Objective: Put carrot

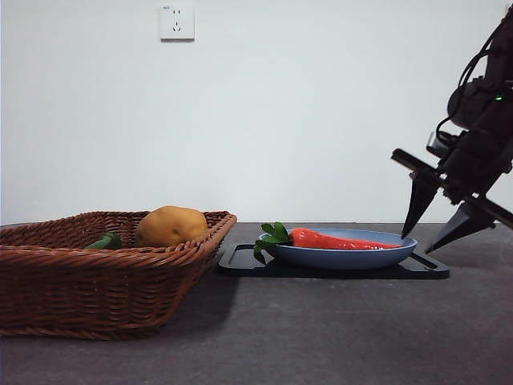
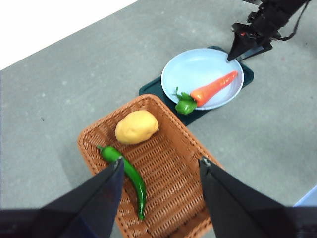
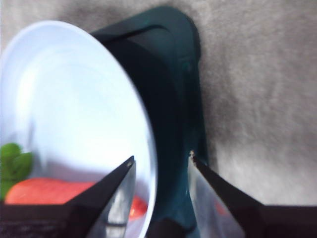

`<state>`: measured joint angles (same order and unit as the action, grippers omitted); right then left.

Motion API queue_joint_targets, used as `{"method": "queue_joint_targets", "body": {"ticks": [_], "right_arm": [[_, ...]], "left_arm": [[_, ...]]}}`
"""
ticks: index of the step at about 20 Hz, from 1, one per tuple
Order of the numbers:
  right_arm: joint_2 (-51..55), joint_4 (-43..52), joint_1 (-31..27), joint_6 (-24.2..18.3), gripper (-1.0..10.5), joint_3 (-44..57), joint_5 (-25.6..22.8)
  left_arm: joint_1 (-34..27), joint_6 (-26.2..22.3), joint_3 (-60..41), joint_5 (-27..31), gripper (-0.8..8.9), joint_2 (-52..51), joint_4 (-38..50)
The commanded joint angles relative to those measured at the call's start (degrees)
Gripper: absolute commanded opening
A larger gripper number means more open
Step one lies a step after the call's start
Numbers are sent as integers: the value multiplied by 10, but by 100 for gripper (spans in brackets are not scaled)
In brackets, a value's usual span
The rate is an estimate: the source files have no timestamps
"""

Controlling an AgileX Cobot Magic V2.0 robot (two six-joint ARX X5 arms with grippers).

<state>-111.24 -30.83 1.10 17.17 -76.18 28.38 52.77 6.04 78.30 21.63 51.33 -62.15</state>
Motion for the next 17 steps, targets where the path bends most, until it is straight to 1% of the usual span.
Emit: {"method": "queue_joint_targets", "body": {"ticks": [1,3,4,5,6,7,8,10,11,13,16,17], "right_arm": [[29,-18,-9,-22,192,-13,1],[70,-58,-19,-43,187,-13,0],[96,-85,-22,-65,145,-13,0],[122,-114,-22,-91,102,-12,0],[153,-144,-20,-120,48,-12,0],[180,-164,-12,-138,18,-12,-2],[216,-182,2,-148,3,-11,-4],[276,-199,24,-149,3,-10,-9],[303,-202,34,-147,3,-9,-26],[356,-213,69,-146,3,-8,-85],[423,-220,127,-141,3,3,-169],[445,-219,143,-140,3,12,-191]], "left_arm": [[3,-22,8,16,270,11,18],[3,-50,8,26,269,24,32],[3,-62,8,26,246,35,44],[2,-71,8,28,207,42,52],[-2,-89,8,27,132,52,61],[-5,-109,8,26,66,63,67],[-10,-126,8,23,2,76,71],[-25,-137,8,23,6,102,75],[-37,-138,8,23,6,113,75],[-73,-138,7,9,6,129,79],[-131,-138,-10,-69,6,124,108],[-150,-139,-27,-75,6,116,133]]}}
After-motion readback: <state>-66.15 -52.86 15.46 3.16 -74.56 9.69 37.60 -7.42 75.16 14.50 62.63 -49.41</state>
